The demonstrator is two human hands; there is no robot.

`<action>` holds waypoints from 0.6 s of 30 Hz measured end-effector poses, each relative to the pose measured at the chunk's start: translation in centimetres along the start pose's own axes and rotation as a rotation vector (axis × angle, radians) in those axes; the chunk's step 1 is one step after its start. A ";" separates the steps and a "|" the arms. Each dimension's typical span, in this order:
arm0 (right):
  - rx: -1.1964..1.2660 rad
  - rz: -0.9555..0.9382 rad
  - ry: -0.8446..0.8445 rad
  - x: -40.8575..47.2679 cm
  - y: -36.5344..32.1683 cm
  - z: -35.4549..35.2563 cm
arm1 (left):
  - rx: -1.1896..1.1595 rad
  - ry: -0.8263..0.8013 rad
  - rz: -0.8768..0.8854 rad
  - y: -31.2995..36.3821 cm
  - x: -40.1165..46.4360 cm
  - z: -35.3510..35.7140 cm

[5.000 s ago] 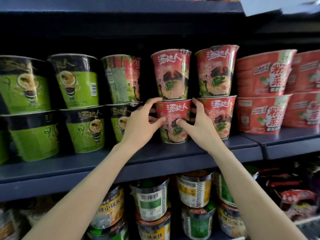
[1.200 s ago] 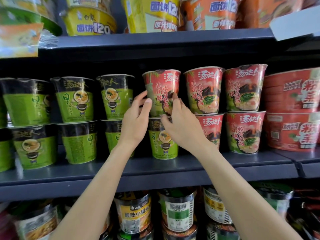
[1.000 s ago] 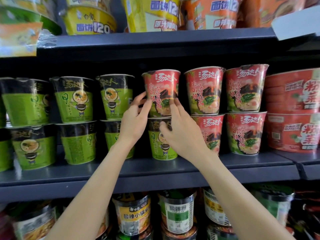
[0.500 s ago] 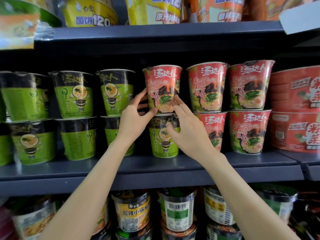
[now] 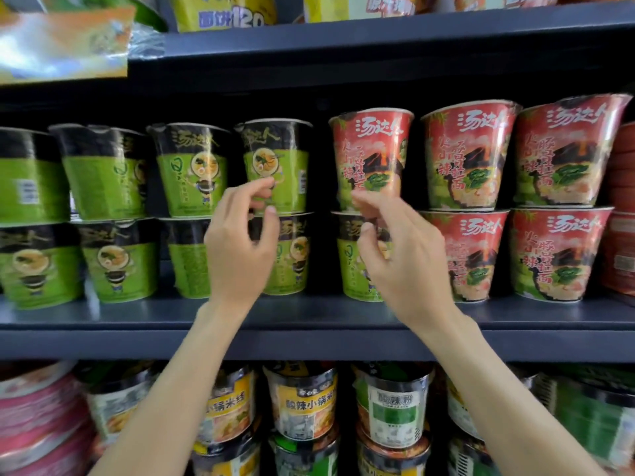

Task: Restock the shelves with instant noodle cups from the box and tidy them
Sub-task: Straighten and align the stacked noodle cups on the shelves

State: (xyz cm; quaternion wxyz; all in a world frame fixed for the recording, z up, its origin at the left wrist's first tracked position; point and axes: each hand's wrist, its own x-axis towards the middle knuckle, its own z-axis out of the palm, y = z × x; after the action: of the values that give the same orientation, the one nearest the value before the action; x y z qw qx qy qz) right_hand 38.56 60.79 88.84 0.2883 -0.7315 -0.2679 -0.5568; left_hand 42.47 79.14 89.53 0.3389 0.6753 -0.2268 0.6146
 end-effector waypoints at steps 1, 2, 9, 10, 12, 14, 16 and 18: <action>0.033 0.012 -0.038 -0.1 -0.7 1.0 | -0.018 -0.016 -0.053 -0.9 -0.1 -0.9; 0.053 0.039 -0.085 -0.3 -1.3 2.1 | -0.050 -0.048 -0.119 -1.7 -0.3 -1.6; -0.037 0.388 -0.339 -1.1 -3.0 8.0 | 0.026 -0.400 -0.247 -4.3 -2.0 -2.3; -0.035 0.442 -0.364 -0.9 -2.8 8.5 | 0.025 -0.438 -0.269 -4.6 -1.8 -2.3; 0.021 0.562 -0.402 0.0 -2.3 9.3 | 0.028 -0.507 -0.305 -5.1 -1.3 -2.2; 0.103 0.651 -0.427 0.8 -2.1 9.8 | 0.028 -0.580 -0.323 -5.5 -0.9 -2.0; 0.149 0.680 -0.445 1.1 -2.3 10.0 | 0.016 -0.627 -0.334 -5.6 -0.7 -1.9; 0.145 0.669 -0.427 0.8 -2.5 9.9 | -0.020 -0.639 -0.340 -5.9 -0.5 -1.9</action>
State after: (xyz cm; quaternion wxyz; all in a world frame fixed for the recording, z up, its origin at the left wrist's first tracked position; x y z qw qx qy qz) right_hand 43.48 69.69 87.79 0.4425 -0.8553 -0.1075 -0.2472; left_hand 45.37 84.48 87.98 0.3545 0.8581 -0.2117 0.3051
